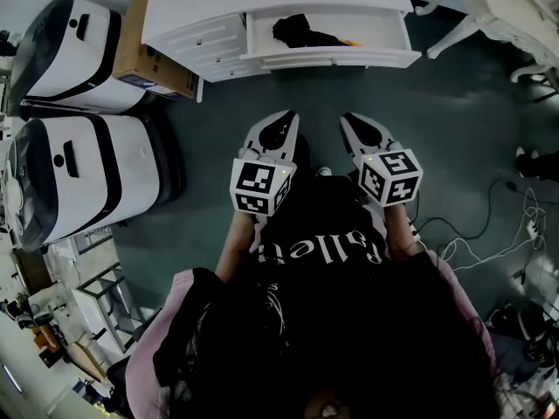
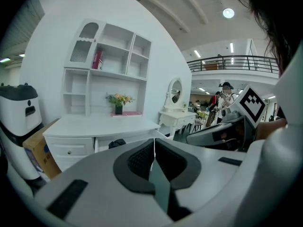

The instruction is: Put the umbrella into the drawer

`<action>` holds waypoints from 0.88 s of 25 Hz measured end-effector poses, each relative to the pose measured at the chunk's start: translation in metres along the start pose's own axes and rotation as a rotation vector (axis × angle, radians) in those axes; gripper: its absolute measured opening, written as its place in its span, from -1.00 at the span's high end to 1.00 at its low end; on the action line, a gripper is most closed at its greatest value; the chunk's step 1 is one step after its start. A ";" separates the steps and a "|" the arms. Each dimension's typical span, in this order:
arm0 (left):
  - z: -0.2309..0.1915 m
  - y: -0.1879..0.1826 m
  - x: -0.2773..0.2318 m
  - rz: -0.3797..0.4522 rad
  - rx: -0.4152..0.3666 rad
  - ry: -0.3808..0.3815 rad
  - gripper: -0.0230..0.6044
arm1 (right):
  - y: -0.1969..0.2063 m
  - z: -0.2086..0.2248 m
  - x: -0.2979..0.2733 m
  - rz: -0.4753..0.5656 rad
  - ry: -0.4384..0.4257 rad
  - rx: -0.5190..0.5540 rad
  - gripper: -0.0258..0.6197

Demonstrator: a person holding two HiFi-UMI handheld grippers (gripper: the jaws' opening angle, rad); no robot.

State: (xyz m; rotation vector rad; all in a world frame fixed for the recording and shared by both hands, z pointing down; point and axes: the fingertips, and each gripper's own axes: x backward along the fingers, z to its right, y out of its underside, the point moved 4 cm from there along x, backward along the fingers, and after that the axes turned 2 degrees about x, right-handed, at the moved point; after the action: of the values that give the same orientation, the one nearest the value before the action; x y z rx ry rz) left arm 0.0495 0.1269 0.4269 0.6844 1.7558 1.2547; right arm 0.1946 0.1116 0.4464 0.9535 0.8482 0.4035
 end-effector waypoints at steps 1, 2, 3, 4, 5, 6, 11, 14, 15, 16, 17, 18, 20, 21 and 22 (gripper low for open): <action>0.002 0.001 0.003 -0.003 0.000 0.002 0.87 | 0.000 -0.001 0.003 0.006 0.002 0.001 0.73; 0.003 0.002 0.005 -0.005 -0.002 0.003 0.87 | 0.001 -0.003 0.005 0.011 0.003 0.005 0.73; 0.004 0.003 0.007 -0.007 -0.007 0.005 0.87 | 0.001 -0.004 0.007 0.014 0.003 0.012 0.73; 0.006 0.003 0.008 -0.007 -0.012 0.005 0.87 | 0.001 -0.005 0.009 0.017 0.002 0.020 0.73; 0.007 0.003 0.010 -0.006 -0.017 0.005 0.87 | 0.002 -0.007 0.010 0.019 0.001 0.028 0.73; 0.008 0.003 0.012 -0.004 -0.019 0.004 0.87 | 0.003 -0.008 0.011 0.021 -0.001 0.034 0.73; 0.008 0.006 0.021 -0.007 -0.018 0.002 0.87 | 0.008 -0.017 0.014 0.020 -0.002 0.049 0.73; 0.006 0.007 0.027 -0.006 -0.016 -0.007 0.87 | 0.008 -0.021 0.015 0.020 0.002 0.062 0.74; 0.006 0.007 0.028 -0.002 -0.015 -0.009 0.87 | 0.007 -0.022 0.016 0.021 0.004 0.065 0.73; 0.005 0.007 0.029 0.001 -0.013 -0.011 0.87 | 0.007 -0.022 0.016 0.024 0.004 0.067 0.73; 0.005 0.007 0.031 0.004 -0.012 -0.012 0.87 | 0.006 -0.023 0.016 0.026 0.004 0.069 0.73; 0.005 0.007 0.032 0.006 -0.010 -0.013 0.87 | 0.006 -0.025 0.016 0.029 0.003 0.072 0.74; 0.005 0.008 0.033 0.008 -0.005 -0.017 0.87 | 0.007 -0.027 0.016 0.028 0.000 0.080 0.74; 0.005 0.009 0.034 0.010 -0.001 -0.019 0.87 | 0.008 -0.027 0.016 0.025 -0.001 0.084 0.74; 0.006 0.009 0.034 0.011 0.003 -0.020 0.87 | 0.009 -0.028 0.016 0.021 -0.002 0.087 0.74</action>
State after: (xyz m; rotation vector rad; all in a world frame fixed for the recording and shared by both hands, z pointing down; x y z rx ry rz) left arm 0.0375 0.1605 0.4237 0.7070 1.7404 1.2495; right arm 0.1832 0.1420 0.4380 1.0435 0.8606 0.3861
